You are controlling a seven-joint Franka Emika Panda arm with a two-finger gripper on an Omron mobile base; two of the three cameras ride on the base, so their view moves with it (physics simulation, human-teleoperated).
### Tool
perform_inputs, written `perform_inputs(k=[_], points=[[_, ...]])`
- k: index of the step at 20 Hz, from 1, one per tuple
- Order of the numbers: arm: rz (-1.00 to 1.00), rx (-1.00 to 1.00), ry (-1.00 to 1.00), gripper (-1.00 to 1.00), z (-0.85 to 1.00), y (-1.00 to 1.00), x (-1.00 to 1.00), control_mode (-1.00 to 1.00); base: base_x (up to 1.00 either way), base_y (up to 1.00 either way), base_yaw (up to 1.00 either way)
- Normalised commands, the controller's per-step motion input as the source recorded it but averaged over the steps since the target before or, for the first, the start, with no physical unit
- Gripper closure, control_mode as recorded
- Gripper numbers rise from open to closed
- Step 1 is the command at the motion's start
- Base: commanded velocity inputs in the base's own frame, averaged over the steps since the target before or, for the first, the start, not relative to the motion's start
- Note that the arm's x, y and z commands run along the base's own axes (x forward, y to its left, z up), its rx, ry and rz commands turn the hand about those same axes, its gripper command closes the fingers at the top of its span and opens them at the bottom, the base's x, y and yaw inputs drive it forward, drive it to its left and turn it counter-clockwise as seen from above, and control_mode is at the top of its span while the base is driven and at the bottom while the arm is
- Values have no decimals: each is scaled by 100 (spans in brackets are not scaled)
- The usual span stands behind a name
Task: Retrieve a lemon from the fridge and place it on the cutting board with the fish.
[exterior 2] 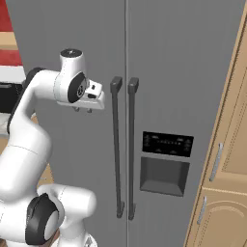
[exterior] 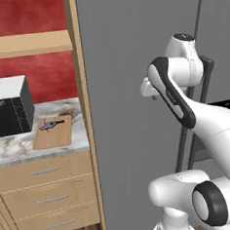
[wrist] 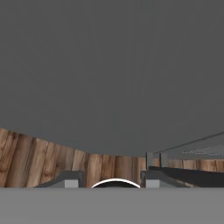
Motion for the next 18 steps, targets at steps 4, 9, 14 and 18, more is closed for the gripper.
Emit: perform_inputs(k=[4,9,14,18], points=[[0,0,0,-100,-1,0,0,100,-18,-5,0],[0,0,0,-100,0,0,0,100,-36,-14,-2],[0,0,0,-100,0,0,0,100,-21,-35,0],[0,0,0,-100,0,0,0,100,-20,-57,0]])
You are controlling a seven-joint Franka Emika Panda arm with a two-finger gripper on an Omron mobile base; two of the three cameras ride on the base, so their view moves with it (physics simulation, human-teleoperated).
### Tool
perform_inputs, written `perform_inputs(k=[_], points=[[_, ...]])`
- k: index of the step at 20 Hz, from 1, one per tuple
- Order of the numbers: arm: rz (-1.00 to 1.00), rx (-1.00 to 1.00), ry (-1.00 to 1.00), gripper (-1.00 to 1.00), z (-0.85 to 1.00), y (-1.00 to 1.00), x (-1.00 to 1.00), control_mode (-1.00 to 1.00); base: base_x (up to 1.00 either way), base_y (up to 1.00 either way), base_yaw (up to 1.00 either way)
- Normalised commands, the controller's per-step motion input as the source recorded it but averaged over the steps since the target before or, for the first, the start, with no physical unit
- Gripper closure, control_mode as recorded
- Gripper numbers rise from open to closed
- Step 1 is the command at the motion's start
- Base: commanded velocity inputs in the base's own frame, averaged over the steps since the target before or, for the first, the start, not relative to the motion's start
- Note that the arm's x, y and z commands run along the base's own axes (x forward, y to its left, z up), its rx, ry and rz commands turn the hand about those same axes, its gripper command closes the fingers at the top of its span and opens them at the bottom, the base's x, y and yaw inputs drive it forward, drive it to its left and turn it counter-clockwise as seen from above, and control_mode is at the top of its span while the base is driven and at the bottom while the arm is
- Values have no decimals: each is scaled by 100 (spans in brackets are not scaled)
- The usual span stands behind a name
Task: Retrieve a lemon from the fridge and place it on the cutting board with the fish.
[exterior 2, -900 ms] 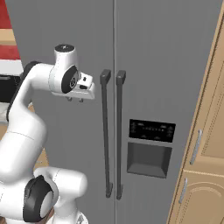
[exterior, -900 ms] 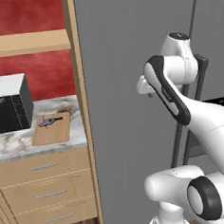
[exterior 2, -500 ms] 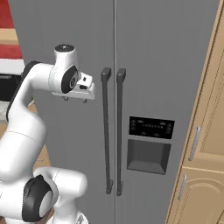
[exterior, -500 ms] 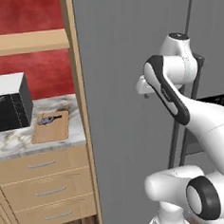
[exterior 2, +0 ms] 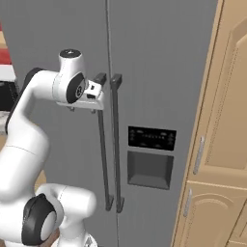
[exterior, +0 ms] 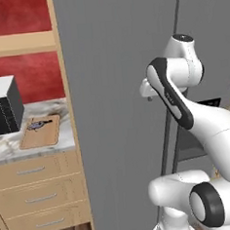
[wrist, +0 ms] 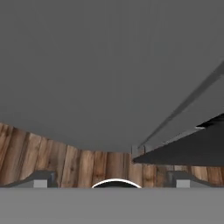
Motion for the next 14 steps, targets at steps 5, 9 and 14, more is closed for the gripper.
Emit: perform_inputs(k=[5,9,14], points=[[0,0,0,-100,0,0,0,100,-29,-45,0],[0,0,0,-100,0,0,0,100,-31,-6,0],[0,0,0,-100,0,0,0,100,-57,-20,0]])
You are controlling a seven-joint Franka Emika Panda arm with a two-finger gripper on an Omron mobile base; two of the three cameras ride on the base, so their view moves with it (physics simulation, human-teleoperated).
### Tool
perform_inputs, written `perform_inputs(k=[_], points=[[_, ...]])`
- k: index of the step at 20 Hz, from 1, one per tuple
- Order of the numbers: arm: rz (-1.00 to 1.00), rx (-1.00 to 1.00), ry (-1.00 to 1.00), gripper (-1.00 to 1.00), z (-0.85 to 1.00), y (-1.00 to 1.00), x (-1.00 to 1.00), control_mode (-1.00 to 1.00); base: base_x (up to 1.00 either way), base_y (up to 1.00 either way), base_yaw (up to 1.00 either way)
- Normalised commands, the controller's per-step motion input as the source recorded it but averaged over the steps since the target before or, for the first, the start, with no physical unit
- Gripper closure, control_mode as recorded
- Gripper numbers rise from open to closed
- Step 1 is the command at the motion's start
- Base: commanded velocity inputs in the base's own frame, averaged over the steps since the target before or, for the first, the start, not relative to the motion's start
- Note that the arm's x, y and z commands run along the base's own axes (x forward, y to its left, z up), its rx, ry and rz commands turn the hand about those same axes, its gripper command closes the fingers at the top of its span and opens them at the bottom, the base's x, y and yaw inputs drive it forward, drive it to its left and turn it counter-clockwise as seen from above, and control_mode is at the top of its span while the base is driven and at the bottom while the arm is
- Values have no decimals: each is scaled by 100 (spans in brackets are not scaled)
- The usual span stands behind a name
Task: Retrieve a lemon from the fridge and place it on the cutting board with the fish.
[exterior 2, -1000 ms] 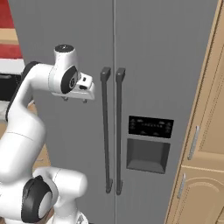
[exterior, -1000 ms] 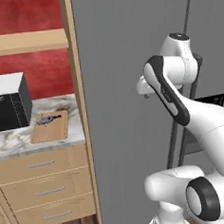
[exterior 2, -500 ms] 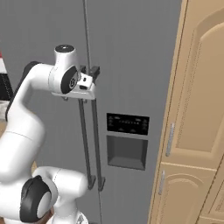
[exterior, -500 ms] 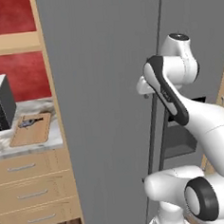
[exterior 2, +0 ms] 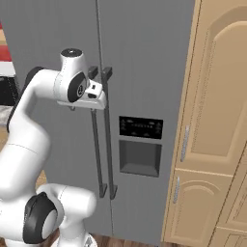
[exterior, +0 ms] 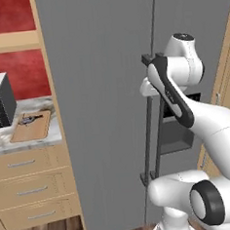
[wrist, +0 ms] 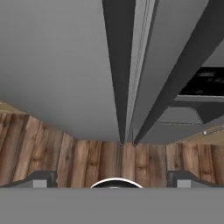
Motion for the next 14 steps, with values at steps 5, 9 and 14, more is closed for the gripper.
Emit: perform_inputs(k=[5,9,14], points=[[0,0,0,-100,0,0,0,100,-52,-28,0],[0,0,0,-100,0,0,0,100,-11,-49,0],[0,0,0,-100,0,0,0,100,2,-26,0]])
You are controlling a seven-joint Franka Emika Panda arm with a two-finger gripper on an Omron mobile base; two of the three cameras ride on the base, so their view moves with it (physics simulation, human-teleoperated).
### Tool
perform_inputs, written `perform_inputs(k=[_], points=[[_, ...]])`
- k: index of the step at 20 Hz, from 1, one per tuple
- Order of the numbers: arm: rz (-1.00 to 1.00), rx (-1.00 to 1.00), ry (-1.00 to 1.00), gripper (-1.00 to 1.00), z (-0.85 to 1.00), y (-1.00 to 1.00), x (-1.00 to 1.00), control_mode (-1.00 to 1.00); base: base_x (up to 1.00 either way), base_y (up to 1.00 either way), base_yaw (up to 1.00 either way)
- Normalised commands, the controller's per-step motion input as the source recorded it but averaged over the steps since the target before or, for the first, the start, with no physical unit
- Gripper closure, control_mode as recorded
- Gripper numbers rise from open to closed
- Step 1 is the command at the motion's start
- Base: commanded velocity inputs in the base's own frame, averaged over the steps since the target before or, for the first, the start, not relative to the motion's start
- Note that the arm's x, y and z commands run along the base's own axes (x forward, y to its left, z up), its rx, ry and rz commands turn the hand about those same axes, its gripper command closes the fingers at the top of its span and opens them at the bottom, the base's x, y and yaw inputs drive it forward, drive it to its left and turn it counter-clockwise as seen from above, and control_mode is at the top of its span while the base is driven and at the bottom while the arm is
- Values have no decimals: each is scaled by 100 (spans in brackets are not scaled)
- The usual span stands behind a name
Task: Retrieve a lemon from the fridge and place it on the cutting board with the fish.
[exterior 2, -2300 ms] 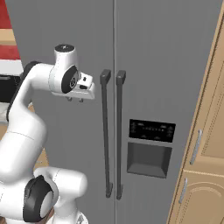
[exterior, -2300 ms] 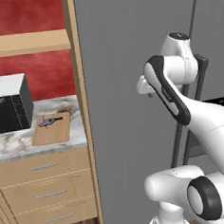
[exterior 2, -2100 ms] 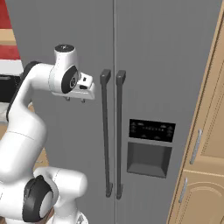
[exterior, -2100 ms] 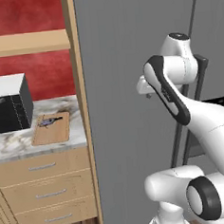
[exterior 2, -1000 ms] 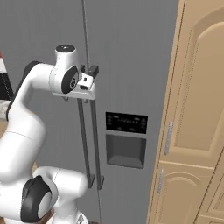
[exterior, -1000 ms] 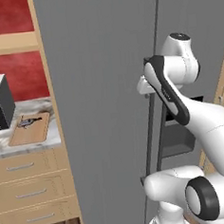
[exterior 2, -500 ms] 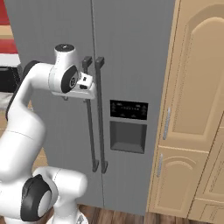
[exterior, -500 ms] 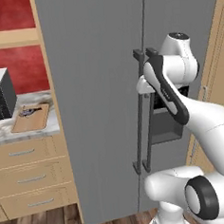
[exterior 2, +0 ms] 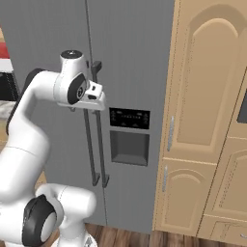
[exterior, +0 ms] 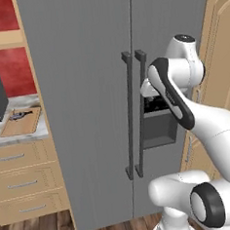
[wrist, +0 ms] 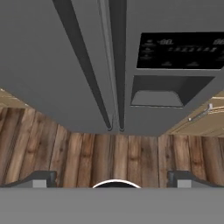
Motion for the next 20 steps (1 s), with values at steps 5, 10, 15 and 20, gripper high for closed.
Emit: perform_inputs(k=[5,10,15,20], points=[[0,0,0,-100,0,0,0,-100,4,0,0],[0,-1,-7,-100,-1,0,24,-100,0,0,0],[0,-8,-11,-100,-26,-2,70,-100,0,0,0],[0,-2,-13,-100,-7,-1,45,-100,0,0,0]])
